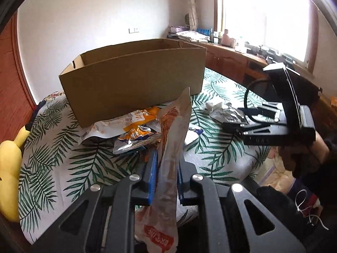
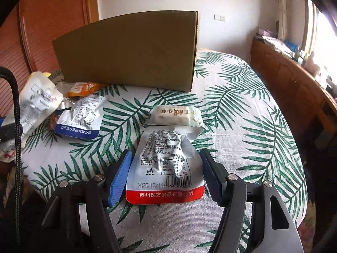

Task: Organize snacks
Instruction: 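Grasp the long sausage packet with the left tool while the right tool grasps the white printed packet, then carry both packets over the box and open both tools to release them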

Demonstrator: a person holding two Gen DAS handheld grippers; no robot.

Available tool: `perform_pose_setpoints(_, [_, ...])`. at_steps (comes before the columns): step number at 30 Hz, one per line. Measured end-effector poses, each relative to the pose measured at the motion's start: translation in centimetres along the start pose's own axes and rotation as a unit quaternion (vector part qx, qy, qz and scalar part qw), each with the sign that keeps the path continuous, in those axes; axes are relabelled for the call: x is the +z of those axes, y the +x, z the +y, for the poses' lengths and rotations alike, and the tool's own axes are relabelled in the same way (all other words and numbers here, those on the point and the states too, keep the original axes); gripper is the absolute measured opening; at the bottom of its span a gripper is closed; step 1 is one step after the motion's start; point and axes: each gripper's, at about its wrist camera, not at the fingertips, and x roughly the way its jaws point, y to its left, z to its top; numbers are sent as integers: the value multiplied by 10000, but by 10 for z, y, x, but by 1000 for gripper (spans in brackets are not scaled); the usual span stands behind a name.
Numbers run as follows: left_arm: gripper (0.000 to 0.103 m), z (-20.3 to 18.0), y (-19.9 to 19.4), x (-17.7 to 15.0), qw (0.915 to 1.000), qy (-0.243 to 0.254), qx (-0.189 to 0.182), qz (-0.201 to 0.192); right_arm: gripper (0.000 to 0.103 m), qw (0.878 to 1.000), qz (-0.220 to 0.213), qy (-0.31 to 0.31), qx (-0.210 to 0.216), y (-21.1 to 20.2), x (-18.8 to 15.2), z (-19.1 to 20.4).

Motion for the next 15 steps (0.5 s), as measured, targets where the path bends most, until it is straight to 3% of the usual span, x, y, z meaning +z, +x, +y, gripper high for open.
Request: perform_pose_setpoints(15, [13, -1, -11, 9, 9990, -267, -260, -261, 65, 9994, -161, 83, 289, -9, -5, -4])
